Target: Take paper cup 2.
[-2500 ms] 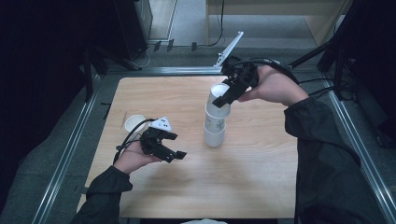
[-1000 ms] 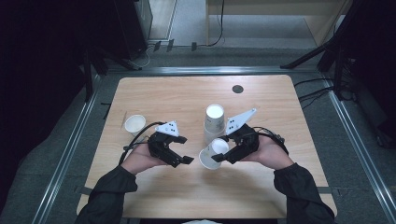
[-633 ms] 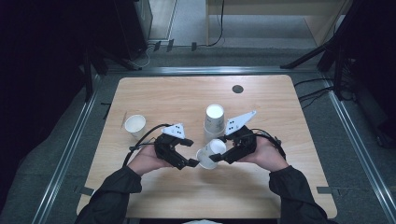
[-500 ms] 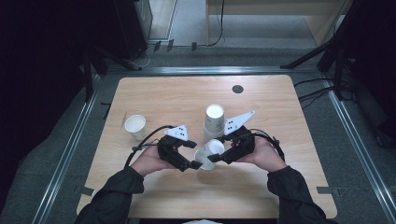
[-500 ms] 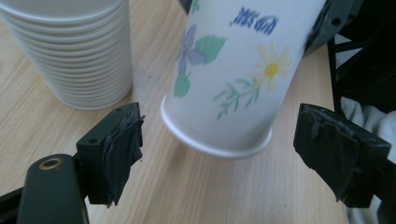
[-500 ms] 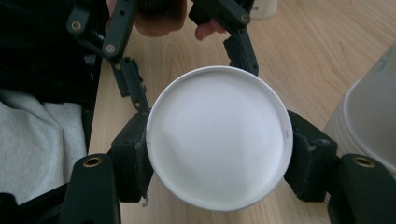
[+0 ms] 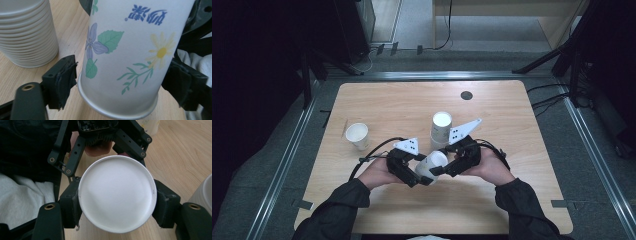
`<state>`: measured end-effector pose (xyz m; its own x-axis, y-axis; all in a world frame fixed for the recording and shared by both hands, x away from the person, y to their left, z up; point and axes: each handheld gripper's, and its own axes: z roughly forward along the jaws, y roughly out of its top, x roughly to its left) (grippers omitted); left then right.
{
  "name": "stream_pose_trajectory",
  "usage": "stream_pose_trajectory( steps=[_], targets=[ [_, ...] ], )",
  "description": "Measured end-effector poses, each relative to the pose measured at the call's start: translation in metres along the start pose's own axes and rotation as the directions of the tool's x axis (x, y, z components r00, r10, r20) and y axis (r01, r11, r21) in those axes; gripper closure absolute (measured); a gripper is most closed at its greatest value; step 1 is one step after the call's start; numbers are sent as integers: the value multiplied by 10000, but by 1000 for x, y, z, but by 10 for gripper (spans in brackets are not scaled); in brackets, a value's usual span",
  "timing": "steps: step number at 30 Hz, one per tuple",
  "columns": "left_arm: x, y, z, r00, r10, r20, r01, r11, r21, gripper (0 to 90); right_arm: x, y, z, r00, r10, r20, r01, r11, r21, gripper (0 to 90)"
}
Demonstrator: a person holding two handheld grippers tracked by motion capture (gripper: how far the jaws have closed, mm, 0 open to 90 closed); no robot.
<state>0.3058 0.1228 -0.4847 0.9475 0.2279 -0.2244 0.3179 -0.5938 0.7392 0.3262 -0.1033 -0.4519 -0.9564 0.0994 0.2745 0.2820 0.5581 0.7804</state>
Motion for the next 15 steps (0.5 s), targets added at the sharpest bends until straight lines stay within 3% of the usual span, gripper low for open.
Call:
stream_pose_trajectory(
  steps=[1, 15],
  targets=[
    [0, 0, -1, 10000, 68, 16, -68, 10000, -21, 222, 0, 0, 0, 10000, 3, -3, -3, 10000, -77, 355],
    [-3, 0, -4, 9983, 584, -56, -583, 9983, 67, 289, 0, -1, 1, 9998, 132, -136, -133, 9999, -57, 351]
  ],
)
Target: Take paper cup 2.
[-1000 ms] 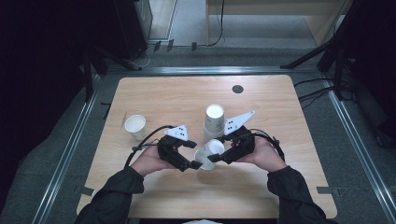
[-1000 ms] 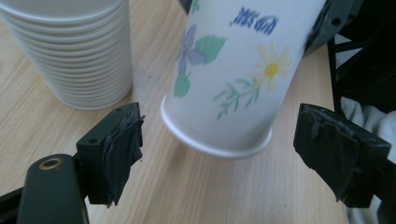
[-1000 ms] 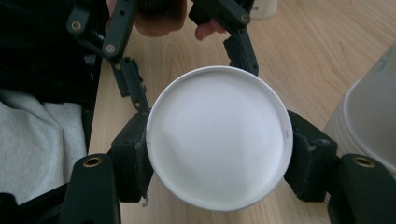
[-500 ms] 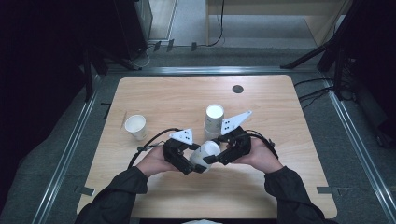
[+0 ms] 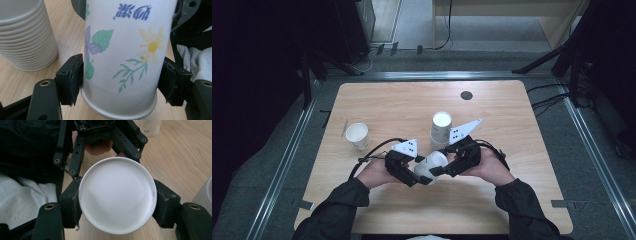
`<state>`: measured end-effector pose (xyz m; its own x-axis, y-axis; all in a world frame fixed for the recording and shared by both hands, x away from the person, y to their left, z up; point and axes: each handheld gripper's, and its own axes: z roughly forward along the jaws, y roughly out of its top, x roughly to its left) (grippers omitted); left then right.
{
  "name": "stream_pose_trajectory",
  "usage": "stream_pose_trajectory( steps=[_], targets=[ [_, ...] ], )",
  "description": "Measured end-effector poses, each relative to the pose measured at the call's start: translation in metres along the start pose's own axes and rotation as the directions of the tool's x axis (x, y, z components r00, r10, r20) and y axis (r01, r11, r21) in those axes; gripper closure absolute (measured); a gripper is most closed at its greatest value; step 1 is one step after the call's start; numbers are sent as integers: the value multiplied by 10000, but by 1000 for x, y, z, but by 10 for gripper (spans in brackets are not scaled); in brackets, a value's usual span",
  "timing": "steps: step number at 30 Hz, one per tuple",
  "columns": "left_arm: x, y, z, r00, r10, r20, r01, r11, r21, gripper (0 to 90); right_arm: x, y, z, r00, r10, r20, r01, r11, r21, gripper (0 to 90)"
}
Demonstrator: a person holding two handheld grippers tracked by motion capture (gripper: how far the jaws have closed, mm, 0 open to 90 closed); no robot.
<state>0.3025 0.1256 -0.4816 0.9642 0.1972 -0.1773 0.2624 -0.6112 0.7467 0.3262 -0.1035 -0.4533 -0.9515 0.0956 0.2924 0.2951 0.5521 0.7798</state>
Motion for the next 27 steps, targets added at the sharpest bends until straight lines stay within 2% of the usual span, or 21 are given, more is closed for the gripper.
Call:
stream_pose_trajectory(
  steps=[2, 6, 12, 16, 20, 24, 27],
  targets=[
    [0, 0, -1, 10000, 24, 27, -24, 10000, -39, 315, 1, 0, 0, 9998, -102, 144, 102, 9999, -22, 344],
    [0, 0, -2, 10000, 1, -11, -1, 10000, -25, 313, 0, 0, -1, 9998, -51, 178, 52, 10000, -68, 340],
    [3, 0, -9, 9999, -151, -35, 150, 9998, -150, 315, 0, 0, -4, 9996, -163, 247, 169, 9996, -225, 268],
    [4, -1, -14, 9997, -244, -67, 243, 9995, -219, 314, 0, -4, -9, 9985, -205, 509, 212, 9997, -137, 256],
    [5, -1, -19, 9989, -466, -57, 466, 9989, -57, 313, 2, -11, -14, 9969, -264, 738, 266, 9996, -13, 256],
    [4, 3, -24, 9992, -286, -273, 293, 9992, 253, 311, 7, -22, -17, 9937, -403, 1047, 382, 9990, 221, 259],
    [6, 6, -28, 9993, -280, -265, 293, 9982, 518, 309, 8, -32, -19, 9914, -429, 1236, 404, 9989, 223, 262]
  ],
)
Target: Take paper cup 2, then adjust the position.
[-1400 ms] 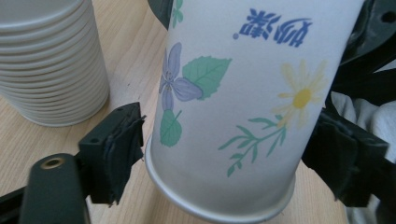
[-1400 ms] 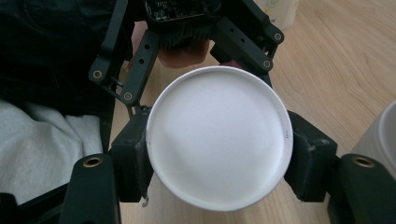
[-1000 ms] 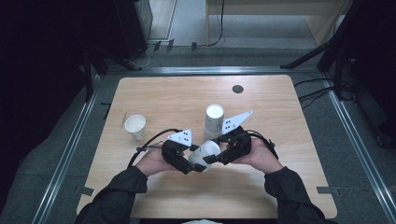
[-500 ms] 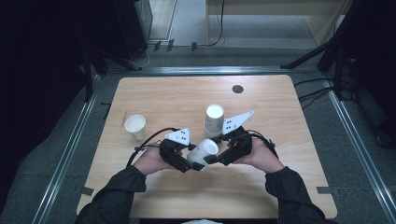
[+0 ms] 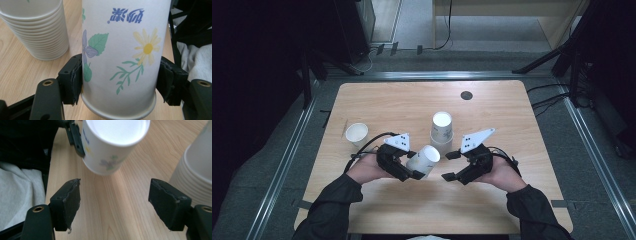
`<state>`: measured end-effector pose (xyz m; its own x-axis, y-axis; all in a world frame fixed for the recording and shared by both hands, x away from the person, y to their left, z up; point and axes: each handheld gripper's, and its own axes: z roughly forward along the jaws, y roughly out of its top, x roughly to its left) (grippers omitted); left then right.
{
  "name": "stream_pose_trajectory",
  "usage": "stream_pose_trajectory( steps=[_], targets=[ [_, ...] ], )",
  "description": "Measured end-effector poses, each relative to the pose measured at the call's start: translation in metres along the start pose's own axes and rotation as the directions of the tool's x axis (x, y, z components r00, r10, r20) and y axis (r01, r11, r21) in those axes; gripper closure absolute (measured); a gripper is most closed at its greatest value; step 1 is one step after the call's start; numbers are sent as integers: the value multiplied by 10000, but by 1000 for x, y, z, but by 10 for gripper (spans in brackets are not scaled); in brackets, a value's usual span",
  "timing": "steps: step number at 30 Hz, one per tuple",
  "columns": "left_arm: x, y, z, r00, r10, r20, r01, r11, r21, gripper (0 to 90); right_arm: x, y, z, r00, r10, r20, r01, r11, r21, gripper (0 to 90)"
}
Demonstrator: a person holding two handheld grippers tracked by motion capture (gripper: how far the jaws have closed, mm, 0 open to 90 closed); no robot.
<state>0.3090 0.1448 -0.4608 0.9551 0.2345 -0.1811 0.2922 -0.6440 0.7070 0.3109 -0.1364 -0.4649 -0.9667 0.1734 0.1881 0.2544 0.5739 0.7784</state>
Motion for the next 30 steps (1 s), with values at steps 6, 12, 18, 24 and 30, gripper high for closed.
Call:
stream_pose_trajectory(
  steps=[6, 12, 18, 24, 30],
  targets=[
    [4, 8, -6, 9999, 159, 25, -161, 9961, 866, 308, -3, -5, 2, 9998, 164, 111, -164, 9998, 67, 268],
    [5, 21, -13, 9981, 608, 44, -608, 9872, 1471, 305, -2, -3, 5, 9997, 115, 195, -115, 9999, -19, 268],
    [5, 31, -13, 9975, 713, 1, -697, 9748, 2118, 306, -3, -2, 8, 9997, 41, 240, -39, 9999, -105, 272],
    [3, 31, -3, 9958, 915, -73, -857, 9555, 2824, 306, -5, -1, 10, 9998, 47, 185, -43, 9997, -222, 275],
    [1, 30, 10, 9939, 1101, 39, -1050, 9354, 3376, 306, -4, 1, 13, 9999, -79, 110, 82, 9995, -291, 275]
  ],
)
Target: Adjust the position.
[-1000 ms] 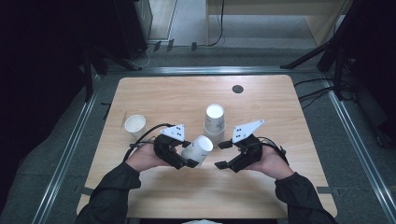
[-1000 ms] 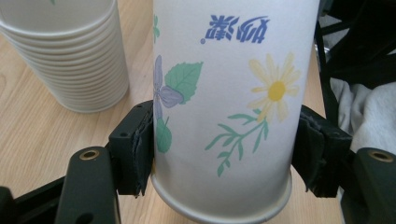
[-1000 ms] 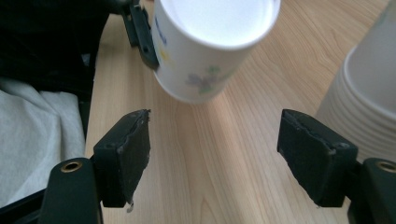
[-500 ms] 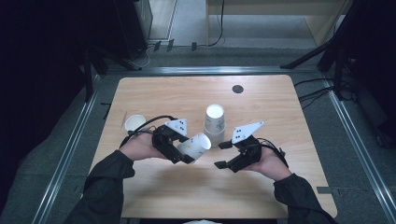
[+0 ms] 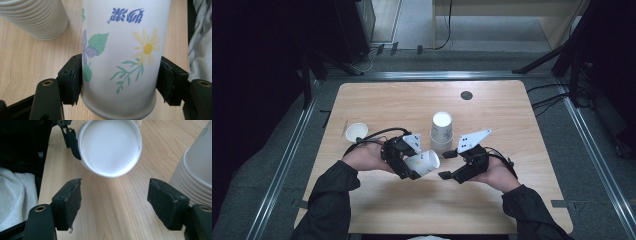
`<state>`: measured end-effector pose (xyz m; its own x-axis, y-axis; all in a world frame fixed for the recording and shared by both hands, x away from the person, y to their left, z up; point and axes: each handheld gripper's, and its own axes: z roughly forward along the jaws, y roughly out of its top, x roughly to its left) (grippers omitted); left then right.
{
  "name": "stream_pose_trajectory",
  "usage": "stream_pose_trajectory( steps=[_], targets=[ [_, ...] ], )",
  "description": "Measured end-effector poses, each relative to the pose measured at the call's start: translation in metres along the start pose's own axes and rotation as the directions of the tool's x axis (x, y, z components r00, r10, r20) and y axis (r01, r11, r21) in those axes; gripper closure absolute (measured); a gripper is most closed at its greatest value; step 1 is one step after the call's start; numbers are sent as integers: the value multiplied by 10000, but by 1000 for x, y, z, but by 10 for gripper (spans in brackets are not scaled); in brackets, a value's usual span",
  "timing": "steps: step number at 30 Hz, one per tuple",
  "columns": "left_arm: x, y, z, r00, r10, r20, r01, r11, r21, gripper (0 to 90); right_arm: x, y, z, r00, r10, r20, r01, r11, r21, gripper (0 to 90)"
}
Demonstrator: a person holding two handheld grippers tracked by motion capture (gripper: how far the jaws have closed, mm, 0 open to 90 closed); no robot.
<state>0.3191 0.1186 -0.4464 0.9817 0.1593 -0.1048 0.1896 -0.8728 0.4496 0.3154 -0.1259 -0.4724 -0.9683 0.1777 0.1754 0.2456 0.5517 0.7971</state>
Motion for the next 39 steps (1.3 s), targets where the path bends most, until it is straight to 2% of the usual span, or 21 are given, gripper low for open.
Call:
stream_pose_trajectory(
  steps=[8, 19, 21, 24, 28, 31, 33, 36, 39],
  targets=[
    [-5, 6, 13, 9995, 244, 222, -254, 9985, 475, 307, 2, 2, 7, 9996, -129, -245, 130, 9999, 55, 274],
    [-12, 17, 23, 9974, 623, 357, -643, 9962, 582, 305, 8, 6, 26, 9966, -285, -779, 320, 9985, 447, 296],
    [-12, 17, 23, 9973, 689, 265, -705, 9956, 626, 306, 8, 6, 28, 9956, -328, -875, 367, 9984, 440, 333],
    [-13, 17, 23, 9971, 714, 257, -725, 9962, 473, 307, 8, 6, 27, 9961, -390, -787, 427, 9981, 447, 342],
    [-12, 15, 21, 9970, 698, 347, -709, 9970, 312, 288, 9, 7, 25, 9957, -221, -902, 265, 9985, 477, 344],
    [-10, 14, 20, 9973, 465, 571, -465, 9989, -14, 249, 9, 8, 23, 9957, -256, -889, 293, 9988, 398, 343],
    [-9, 14, 18, 9973, 359, 641, -349, 9993, -153, 161, 8, 8, 22, 9961, -241, -852, 270, 9991, 322, 342],
    [-6, 12, 16, 9975, 323, 634, -303, 9990, -316, 126, 6, 8, 17, 9965, -160, -826, 179, 9996, 231, 342],
    [-4, 9, 13, 9977, 132, 665, -88, 9978, -657, 127, 4, 7, 11, 9969, -80, -788, 84, 10000, 50, 342]
  ],
)
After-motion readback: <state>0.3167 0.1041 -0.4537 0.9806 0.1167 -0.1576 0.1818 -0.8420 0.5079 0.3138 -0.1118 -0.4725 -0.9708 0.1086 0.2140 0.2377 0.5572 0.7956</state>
